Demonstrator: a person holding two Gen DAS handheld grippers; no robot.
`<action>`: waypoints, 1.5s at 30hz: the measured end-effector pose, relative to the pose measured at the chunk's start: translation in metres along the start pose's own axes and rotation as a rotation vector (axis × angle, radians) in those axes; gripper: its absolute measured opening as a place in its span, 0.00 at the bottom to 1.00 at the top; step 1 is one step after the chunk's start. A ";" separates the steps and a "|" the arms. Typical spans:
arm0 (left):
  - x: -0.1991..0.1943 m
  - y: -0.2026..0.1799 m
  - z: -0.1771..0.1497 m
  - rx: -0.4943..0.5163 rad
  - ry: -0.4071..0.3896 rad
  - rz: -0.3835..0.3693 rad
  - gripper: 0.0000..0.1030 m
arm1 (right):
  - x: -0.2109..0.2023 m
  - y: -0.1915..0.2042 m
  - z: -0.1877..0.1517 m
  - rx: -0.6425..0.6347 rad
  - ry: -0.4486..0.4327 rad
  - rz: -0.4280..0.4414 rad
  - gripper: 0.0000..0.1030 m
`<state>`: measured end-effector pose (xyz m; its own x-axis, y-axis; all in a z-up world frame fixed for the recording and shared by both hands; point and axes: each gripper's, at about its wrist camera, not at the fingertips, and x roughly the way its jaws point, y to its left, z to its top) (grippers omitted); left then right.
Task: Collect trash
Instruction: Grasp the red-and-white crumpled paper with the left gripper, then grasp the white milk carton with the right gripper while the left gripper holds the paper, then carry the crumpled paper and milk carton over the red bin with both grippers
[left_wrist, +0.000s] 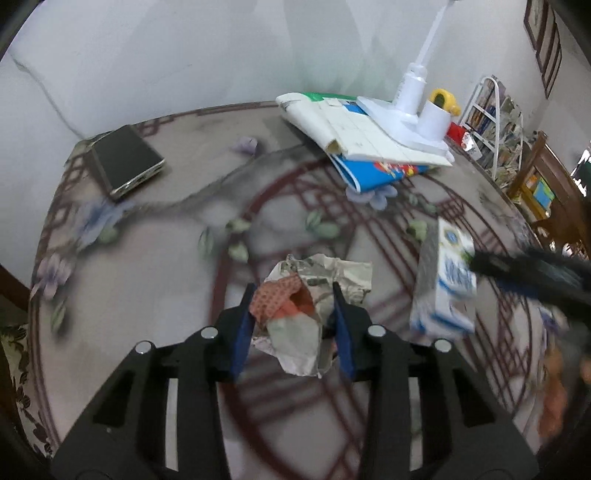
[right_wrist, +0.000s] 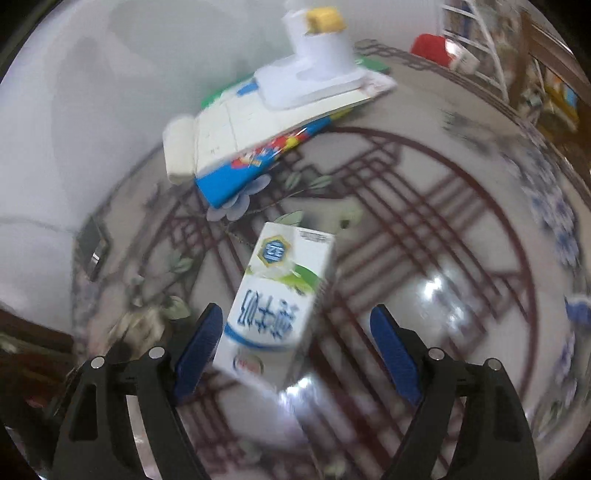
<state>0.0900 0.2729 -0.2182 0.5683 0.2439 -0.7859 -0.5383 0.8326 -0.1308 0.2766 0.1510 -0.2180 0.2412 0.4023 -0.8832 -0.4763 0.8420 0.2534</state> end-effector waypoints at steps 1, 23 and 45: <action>-0.003 -0.001 -0.004 0.006 -0.001 0.006 0.36 | 0.008 0.004 0.000 -0.021 0.013 -0.022 0.77; -0.065 -0.025 -0.006 0.006 -0.112 -0.015 0.37 | -0.037 -0.014 -0.027 -0.135 -0.030 -0.010 0.57; -0.193 -0.202 -0.069 0.301 -0.150 -0.323 0.37 | -0.286 -0.166 -0.206 0.142 -0.322 -0.125 0.57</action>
<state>0.0466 0.0233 -0.0821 0.7730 -0.0009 -0.6345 -0.1265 0.9797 -0.1555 0.1130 -0.1781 -0.0888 0.5544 0.3670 -0.7470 -0.3102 0.9240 0.2237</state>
